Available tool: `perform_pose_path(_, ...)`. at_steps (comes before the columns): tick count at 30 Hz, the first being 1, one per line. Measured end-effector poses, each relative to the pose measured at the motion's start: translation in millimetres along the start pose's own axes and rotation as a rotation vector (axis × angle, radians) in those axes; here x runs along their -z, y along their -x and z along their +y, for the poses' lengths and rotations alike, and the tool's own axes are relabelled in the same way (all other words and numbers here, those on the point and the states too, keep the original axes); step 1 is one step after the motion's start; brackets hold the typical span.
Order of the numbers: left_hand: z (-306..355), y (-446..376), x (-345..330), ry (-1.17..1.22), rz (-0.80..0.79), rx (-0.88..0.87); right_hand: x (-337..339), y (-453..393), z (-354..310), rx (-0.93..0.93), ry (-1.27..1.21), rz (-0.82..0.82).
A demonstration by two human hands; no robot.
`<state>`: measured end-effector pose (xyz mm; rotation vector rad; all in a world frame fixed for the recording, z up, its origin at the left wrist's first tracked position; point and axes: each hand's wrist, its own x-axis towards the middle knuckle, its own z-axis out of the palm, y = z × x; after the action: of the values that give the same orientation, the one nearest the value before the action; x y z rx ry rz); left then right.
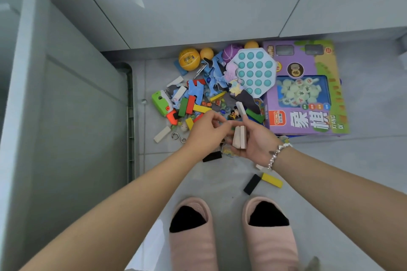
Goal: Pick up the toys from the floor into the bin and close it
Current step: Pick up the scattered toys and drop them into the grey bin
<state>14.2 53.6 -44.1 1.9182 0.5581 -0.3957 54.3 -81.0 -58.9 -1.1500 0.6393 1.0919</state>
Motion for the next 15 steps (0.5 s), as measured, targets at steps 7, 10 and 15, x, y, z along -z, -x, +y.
perform_pose_path(7, 0, 7, -8, -0.143, -0.022, -0.205, -2, -3, 1, -0.056, -0.078, -0.059)
perform_pose_path(10, -3, 8, -9, -0.083, 0.031, -0.213, -3, -5, 0, -0.044, -0.076, -0.037)
perform_pose_path(15, -11, 0, -4, 0.049, 0.184, -0.109, -2, -7, -4, -0.011, 0.004, 0.033)
